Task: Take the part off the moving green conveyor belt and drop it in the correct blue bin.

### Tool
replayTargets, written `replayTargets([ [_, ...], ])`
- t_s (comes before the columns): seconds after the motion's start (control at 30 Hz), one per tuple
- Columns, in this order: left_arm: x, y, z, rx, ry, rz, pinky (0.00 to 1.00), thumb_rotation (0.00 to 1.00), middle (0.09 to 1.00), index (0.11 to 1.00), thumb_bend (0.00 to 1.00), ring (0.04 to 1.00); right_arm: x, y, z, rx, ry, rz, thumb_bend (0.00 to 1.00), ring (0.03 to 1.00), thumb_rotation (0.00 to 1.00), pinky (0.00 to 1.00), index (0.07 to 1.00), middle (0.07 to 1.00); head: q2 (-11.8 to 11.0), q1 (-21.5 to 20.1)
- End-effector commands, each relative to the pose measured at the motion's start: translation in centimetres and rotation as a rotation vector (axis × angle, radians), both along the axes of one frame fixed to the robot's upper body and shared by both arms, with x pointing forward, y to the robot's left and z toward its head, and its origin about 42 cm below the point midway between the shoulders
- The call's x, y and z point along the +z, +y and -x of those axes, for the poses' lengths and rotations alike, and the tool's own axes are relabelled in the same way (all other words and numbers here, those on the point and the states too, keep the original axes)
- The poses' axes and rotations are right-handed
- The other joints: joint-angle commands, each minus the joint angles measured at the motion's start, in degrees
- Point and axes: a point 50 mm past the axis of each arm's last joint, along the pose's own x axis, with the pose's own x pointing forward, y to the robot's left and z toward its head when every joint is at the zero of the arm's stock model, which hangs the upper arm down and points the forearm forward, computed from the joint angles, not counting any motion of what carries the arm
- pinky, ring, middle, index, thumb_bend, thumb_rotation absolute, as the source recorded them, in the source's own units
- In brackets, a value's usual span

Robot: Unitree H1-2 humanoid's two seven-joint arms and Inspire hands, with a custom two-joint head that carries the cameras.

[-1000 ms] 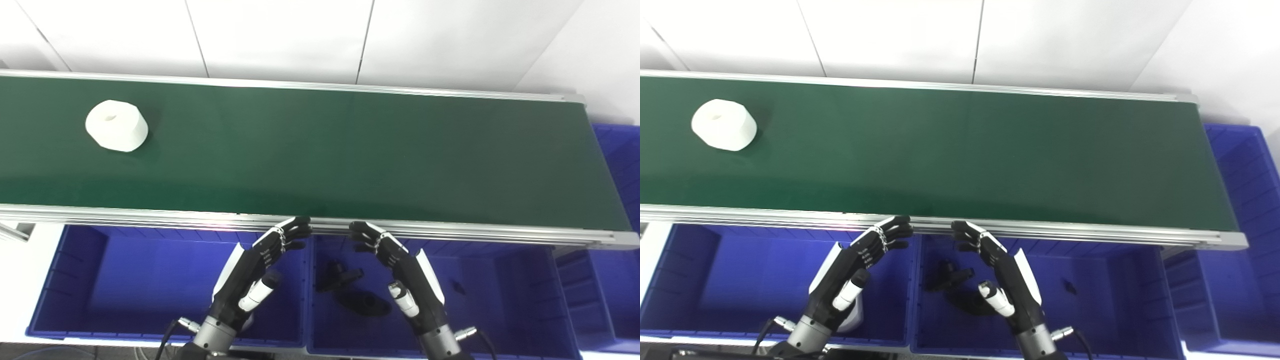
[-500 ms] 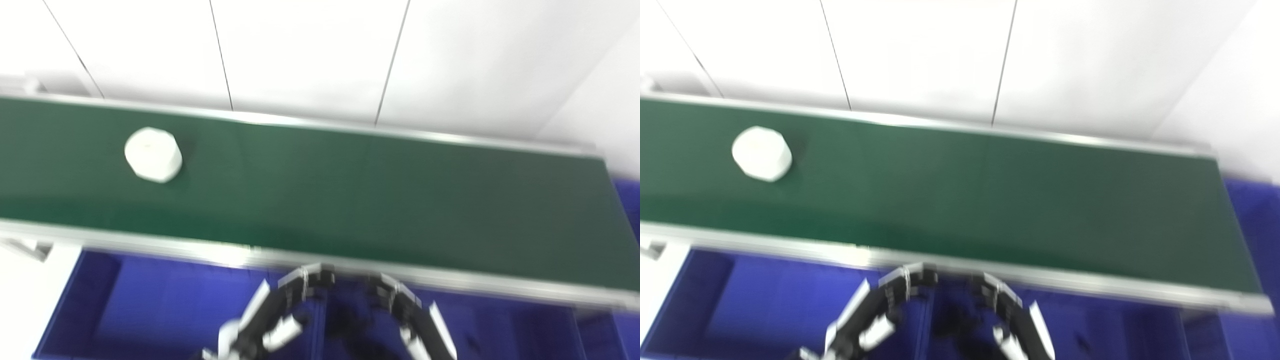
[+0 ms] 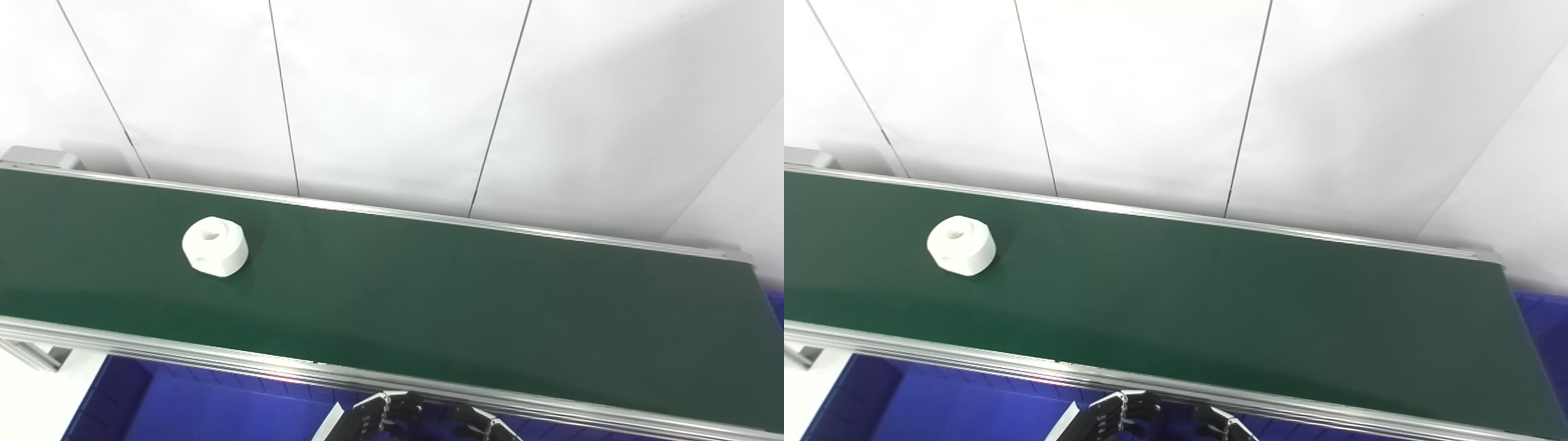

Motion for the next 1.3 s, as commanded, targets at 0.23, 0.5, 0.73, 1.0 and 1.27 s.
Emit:
replayTargets([
  [0.23,0.5,-0.3,-0.4,0.009,-0.053,0.007,0.62,0.91,0.733,0.732,0.76,0.713,0.6,0.0,-0.6,0.013,-0.035,-0.031,0.85,0.760,0.94,0.66,0.775,0.806,-0.6,3.3],
  [0.5,1.3,-0.8,-0.4,-0.002,-0.127,-0.045,0.64,0.95,0.729,0.728,0.77,0.710,0.0,-0.3,-1.0,0.011,-0.004,-0.085,0.87,0.757,0.92,0.67,0.772,0.804,-1.0,5.4],
  [0.73,4.2,-0.6,-1.2,-0.045,-0.300,-0.083,0.63,0.97,0.731,0.735,0.76,0.707,0.2,-0.6,-0.8,0.008,-0.012,-0.088,0.88,0.763,0.93,0.68,0.780,0.811,-0.9,6.6],
  [1.0,8.0,1.6,-4.5,-0.029,-0.486,-0.107,0.68,0.78,0.749,0.747,0.89,0.726,0.4,-0.7,-0.9,0.024,-0.018,-0.104,0.85,0.787,0.92,0.70,0.801,0.834,-0.8,7.0],
  [1.27,12.7,5.4,-9.9,0.030,-0.751,-0.340,0.69,0.49,0.770,0.754,1.00,0.744,0.4,-0.4,-1.1,0.017,-0.019,-0.101,0.87,0.787,0.93,0.69,0.801,0.835,-0.9,6.1],
])
